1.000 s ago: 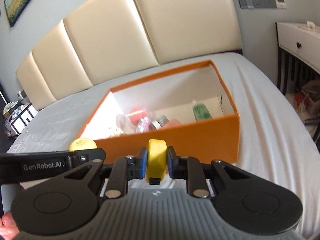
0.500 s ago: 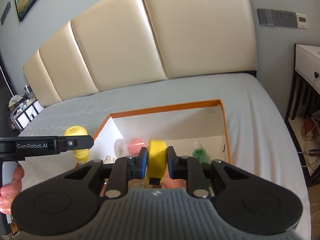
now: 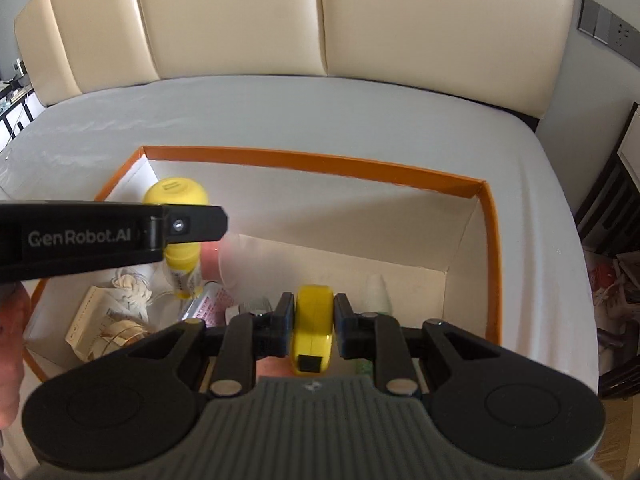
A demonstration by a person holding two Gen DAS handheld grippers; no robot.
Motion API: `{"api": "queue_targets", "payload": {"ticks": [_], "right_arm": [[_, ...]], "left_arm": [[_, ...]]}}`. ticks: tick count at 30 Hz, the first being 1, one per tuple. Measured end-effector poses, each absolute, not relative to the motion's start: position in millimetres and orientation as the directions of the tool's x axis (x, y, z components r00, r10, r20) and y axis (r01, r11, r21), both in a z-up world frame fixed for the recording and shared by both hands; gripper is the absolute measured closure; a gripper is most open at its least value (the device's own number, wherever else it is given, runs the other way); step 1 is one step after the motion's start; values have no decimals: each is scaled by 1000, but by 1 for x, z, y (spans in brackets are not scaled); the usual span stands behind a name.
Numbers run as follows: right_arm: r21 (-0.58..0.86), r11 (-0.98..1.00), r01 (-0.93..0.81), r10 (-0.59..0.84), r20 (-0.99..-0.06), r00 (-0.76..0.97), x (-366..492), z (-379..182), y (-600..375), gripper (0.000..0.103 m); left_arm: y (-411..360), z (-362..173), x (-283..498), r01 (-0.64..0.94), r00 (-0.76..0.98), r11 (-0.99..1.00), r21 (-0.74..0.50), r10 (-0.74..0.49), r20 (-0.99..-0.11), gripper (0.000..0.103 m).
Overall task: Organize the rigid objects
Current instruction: 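Lift the yellow bottle with the left tool while the right tool carries the tape measure over the box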
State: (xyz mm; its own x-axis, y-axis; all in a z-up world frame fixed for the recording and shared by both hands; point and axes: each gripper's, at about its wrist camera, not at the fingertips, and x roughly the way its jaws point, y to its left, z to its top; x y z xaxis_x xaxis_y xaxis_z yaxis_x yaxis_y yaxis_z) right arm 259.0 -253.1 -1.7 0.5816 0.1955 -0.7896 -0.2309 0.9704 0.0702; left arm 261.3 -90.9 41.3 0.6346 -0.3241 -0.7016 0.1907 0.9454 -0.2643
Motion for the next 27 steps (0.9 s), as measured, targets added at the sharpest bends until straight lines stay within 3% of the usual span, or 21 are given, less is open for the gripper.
{"api": "queue_targets", "payload": {"ticks": [9,19,27], "right_arm": [[-1,972,-237,140,-803,579,263,-10,-244,84],[-92,964,-251,102,-740,665,247,6,-247,65],[-104,962,-253,98,-732,674,241,6,-247,62]], "left_arm": [[-92,34,267,197,610,942,-273,-336,-717,61],[-106,34,272,198,616,946,-255,-323,-719,61],[-116,29,274,201,622,962,-185,-271,-734,61]]}}
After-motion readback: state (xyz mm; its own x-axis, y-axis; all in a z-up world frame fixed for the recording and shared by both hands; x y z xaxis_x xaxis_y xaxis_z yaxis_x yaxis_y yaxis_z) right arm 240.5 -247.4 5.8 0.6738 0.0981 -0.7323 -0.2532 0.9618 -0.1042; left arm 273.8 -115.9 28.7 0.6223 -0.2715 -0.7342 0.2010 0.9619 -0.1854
